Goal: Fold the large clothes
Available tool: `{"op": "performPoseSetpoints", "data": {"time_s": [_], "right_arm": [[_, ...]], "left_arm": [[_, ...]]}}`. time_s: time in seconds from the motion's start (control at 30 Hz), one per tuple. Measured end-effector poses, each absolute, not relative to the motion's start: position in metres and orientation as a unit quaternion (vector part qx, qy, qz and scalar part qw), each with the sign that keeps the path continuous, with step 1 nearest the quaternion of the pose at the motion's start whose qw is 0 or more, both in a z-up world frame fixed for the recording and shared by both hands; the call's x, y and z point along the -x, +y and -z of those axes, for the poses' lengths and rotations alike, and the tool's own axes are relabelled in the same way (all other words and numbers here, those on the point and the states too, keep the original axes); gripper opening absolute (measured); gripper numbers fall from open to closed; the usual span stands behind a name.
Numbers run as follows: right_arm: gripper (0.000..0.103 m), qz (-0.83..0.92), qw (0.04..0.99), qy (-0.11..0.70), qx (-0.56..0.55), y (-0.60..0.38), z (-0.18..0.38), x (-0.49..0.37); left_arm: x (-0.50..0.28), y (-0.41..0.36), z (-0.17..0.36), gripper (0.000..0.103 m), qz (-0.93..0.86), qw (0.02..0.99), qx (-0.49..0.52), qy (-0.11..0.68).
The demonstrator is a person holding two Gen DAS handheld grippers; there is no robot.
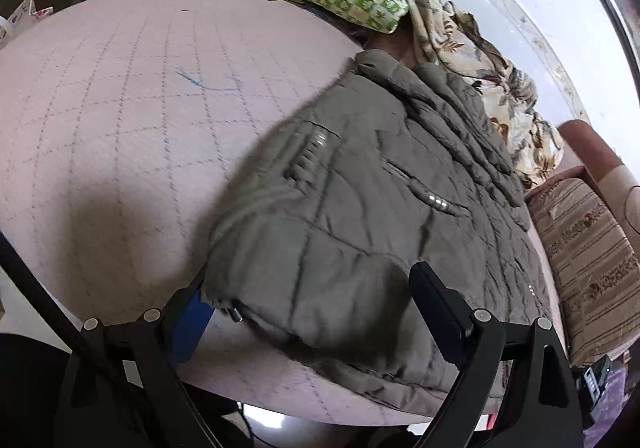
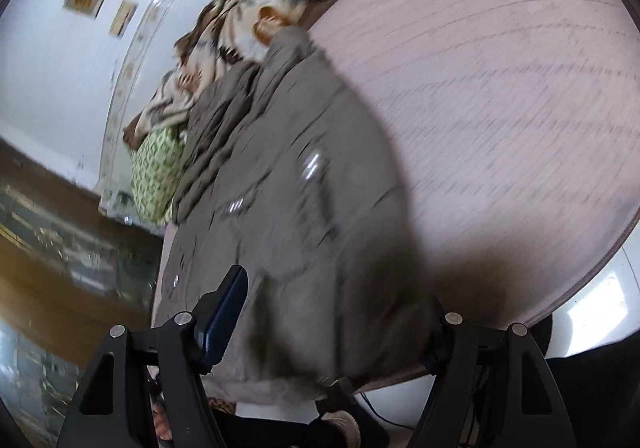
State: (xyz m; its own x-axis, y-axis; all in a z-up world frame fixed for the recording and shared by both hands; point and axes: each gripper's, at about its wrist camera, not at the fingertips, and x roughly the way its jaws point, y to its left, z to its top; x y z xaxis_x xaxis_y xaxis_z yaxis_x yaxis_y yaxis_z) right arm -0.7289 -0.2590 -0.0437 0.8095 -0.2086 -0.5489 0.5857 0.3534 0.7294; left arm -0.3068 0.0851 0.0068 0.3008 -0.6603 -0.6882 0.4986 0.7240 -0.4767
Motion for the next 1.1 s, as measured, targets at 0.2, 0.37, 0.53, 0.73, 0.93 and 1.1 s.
{"op": "performPoseSetpoints", "data": {"time_s": [0.2,0.37,0.53,0.73,0.93,1.1], "right_arm": [[0.059,0.202,0.817,0.188,-0.506,-0.231,0.051,0.701],[0.031,0.218,0.819,0.186,-0.497,-0.235,0.054,0.702],[0.031,0.234,0.829,0.205,-0.464,-0.23,0.052,0.692],[0.031,0.243,0.839,0.214,-0.437,-0.226,0.051,0.688],[0.031,0.24,0.84,0.202,-0.442,-0.227,0.053,0.69],[0.031,0.234,0.835,0.207,-0.453,-0.23,0.054,0.693]], "left_arm": [[0.32,0.072,-0.007,0.092,0.374,0.803,0.07,0.46],[0.322,0.071,-0.007,0.07,0.347,0.831,0.044,0.433],[0.327,0.061,-0.008,0.069,0.334,0.847,0.004,0.413],[0.333,0.04,-0.004,0.085,0.321,0.858,-0.057,0.398],[0.334,0.036,-0.003,0.087,0.311,0.862,-0.073,0.394],[0.339,0.037,-0.004,0.084,0.307,0.868,-0.082,0.382]]}}
